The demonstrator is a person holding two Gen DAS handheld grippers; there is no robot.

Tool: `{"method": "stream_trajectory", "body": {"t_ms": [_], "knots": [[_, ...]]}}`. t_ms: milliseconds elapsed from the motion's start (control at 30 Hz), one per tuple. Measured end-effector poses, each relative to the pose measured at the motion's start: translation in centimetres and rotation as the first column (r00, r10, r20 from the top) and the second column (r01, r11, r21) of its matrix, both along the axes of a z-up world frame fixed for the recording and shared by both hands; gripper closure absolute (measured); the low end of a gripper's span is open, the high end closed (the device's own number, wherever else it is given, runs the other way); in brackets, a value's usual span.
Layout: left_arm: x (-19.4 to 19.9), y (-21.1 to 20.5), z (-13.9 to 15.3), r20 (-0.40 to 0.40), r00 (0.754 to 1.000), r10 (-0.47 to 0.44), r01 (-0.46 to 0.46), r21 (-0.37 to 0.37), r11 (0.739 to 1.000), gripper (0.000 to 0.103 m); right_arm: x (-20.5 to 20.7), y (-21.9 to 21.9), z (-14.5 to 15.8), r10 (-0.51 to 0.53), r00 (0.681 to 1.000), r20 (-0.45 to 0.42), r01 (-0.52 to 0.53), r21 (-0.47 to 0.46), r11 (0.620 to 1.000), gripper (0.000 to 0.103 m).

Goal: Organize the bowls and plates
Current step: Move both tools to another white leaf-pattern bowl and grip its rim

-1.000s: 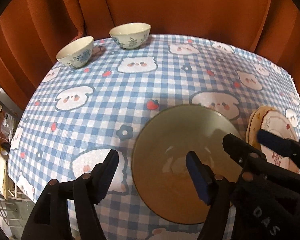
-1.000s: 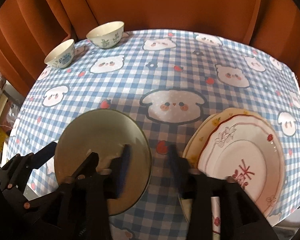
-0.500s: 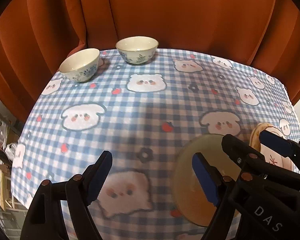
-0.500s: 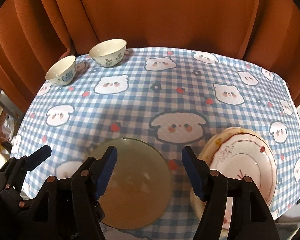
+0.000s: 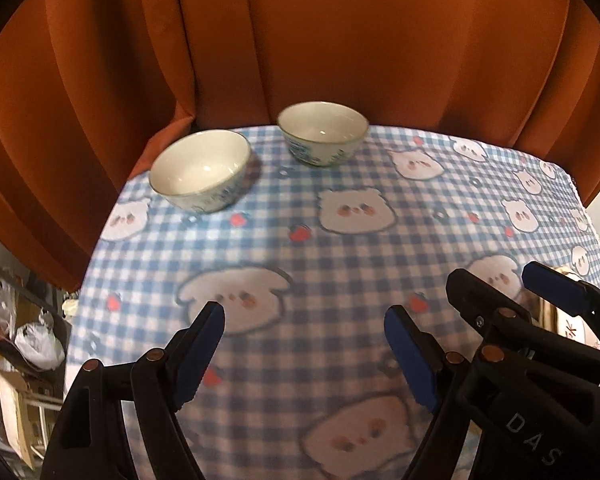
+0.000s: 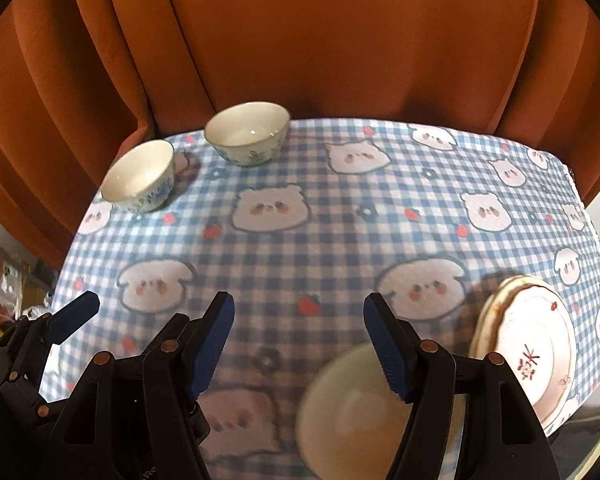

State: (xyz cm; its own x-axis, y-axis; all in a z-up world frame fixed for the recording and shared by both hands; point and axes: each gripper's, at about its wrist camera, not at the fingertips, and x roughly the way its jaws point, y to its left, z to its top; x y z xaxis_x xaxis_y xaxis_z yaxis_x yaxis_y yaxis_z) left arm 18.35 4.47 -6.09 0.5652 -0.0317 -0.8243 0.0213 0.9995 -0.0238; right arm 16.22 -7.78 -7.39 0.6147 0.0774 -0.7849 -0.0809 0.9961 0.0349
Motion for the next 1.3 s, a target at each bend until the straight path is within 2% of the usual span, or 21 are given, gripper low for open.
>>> {"method": "stream_trajectory", "body": {"t_ms": [300,467,900,1067,1300], "knots": [[4.3,5.9,-0.2,0.017,1.000,0.000,0.000,0.019,1.000,0.020,3.5,6.4,0.3,-0.034,0.999,0.016,0.034,-0.002,0.999,0.032],[7.1,8.9,-0.1,0.022,1.000,0.021,-0.022,0.040,0.999,0.023,6.1,10.0,0.7,-0.029,0.999,0.028,0.029,0.007,1.000,0.032],[14.7,12.8,-1.5,0.028,0.999,0.027,-0.028,0.058,0.998,0.029,14.4,15.5,0.3,-0.038,0.999,0.033,0.037,0.025,0.999,0.033],[17.4,13.9,-3.1,-0.001,1.000,0.031,-0.030,0.048,0.998,0.032,17.4,17.4,-1.0,-0.025,1.000,0.013,0.024,0.036,0.999,0.046],[19.7,14.5,-5.3,-0.042,0.999,0.028,-0.026,0.035,0.999,0.032,20.2,18.5,-3.2,-0.038,0.999,-0.021,0.039,0.047,0.998,0.049]]}}
